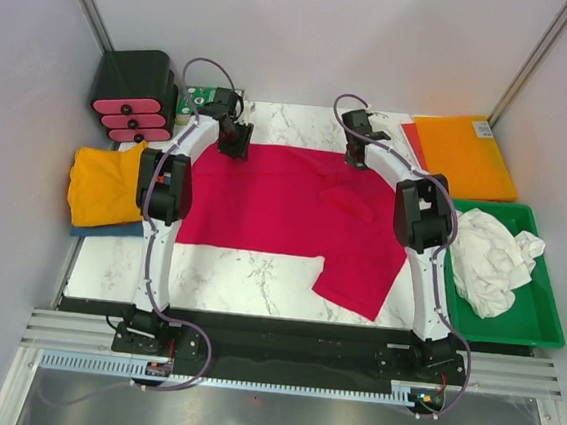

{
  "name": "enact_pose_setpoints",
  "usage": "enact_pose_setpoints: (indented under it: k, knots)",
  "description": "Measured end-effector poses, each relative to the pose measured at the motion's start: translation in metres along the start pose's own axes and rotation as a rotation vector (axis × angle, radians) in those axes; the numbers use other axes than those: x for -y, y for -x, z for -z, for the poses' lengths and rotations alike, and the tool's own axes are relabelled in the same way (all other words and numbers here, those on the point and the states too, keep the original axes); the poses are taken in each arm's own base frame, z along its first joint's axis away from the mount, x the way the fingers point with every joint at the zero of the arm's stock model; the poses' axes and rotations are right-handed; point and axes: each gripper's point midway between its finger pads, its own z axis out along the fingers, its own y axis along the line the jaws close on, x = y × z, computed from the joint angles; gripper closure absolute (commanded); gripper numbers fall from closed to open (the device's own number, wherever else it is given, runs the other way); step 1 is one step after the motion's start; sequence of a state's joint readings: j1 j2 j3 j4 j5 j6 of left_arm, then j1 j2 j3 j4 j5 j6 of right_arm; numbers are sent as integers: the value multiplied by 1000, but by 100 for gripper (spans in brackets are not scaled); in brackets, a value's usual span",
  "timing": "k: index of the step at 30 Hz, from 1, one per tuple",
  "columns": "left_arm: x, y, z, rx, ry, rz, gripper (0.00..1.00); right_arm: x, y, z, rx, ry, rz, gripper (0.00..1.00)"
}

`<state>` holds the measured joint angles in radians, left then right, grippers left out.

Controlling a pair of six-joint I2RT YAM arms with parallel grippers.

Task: Fold and stack the t-shirts
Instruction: Fold the tshirt

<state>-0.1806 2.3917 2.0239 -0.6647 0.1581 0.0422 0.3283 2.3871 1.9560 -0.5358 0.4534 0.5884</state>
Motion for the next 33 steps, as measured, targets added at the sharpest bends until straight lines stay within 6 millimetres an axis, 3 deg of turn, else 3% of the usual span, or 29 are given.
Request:
enact_pose_setpoints:
  k: [6,9,13,17,19,24,26,28,33]
  knots:
    - [-27,19,-6,12,30,32,49,-30,19,-15,3,76,-38,67]
    - [-29,19,-6,8,29,32,47,-41,25,-19,10,112,-42,63]
    - [-24,17,-3,17,6,31,43,-38,23,-13,16,131,-39,57]
    - [-11,8,21,21,-35,36,44,-23,20,18,19,134,-24,67]
    - [-5,16,38,53,-55,36,44,-23,28,44,47,160,-23,78]
    - [11,40,84,167,-100,34,46,-29,47,101,134,244,-36,85]
    - [15,41,94,188,-110,31,47,-31,40,109,137,256,-31,86]
    - [16,33,95,179,-112,33,47,-28,22,103,113,250,-23,87]
    - [17,-17,72,70,-121,60,48,-1,-48,69,-21,161,23,87]
